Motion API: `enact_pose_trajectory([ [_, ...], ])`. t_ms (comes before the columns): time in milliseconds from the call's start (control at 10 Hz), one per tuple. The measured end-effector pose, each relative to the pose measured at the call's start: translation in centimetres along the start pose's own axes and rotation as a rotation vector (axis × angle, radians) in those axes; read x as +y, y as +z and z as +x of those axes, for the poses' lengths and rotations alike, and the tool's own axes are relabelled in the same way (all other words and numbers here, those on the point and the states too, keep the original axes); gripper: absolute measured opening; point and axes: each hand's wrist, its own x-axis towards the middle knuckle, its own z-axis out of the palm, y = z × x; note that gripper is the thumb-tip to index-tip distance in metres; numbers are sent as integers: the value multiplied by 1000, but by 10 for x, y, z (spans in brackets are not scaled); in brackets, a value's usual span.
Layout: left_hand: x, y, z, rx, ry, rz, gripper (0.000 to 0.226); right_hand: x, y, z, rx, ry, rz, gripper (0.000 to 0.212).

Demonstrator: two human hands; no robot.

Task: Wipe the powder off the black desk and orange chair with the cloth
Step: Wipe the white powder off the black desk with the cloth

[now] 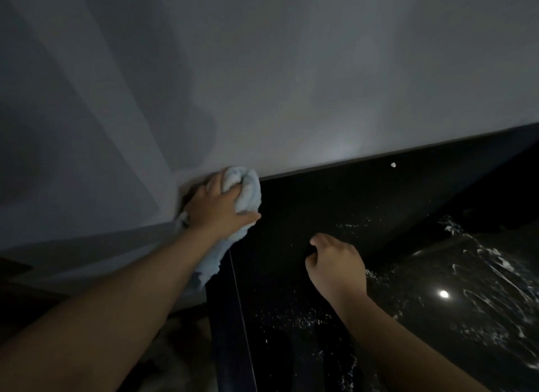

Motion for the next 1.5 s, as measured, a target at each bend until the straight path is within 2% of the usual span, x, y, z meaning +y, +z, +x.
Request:
enact_pose_trajectory([
  [100,8,-3,-38,-16,-5,95,56,1,5,-6,-23,-35,-20,34],
  [200,5,-8,-103,-73,261,60,46,3,4,-5,-76,-39,-58,41],
  [300,-5,-11,-140,-200,489,-53,46,4,3,-6,-101,-34,-61,45],
  [400,-10,-12,-104,-82,145,44,45,5,1,-6,-136,-38,-35,47],
  [500,5,-4,-85,-57,-61,77,51,5,-4,-7,-200,3,52,45],
  [600,25,0,-131,-82,-36,-31,45,3,-10,-17,-217,34,85,41],
  [700,31,-8,-191,-204,299,-81,44,2,-14,-34,-213,19,99,41],
  [800,7,-18,-169,-134,242,-85,45,3,-17,-53,-161,14,169,40],
  [900,2,-18,-144,-115,-76,30,49,8,-19,-68,-151,36,202,39],
  [1000,28,-14,-162,-176,-147,69,44,13,-21,-83,-156,79,184,40],
  [1100,56,0,-207,-198,-9,92,43,14,-21,-95,-138,87,175,39],
  [1200,59,0,-232,-292,162,0,51,13,-23,-106,-144,109,206,39],
  [1300,29,-17,-213,-218,-72,36,51,15,-27,-117,-105,95,231,38],
  [1400,32,-19,-221,-196,-271,196,56,17,-29,-129,-113,107,211,37],
  [1500,62,-9,-248,-189,-139,298,62,23,-32,-140,-129,131,200,38],
])
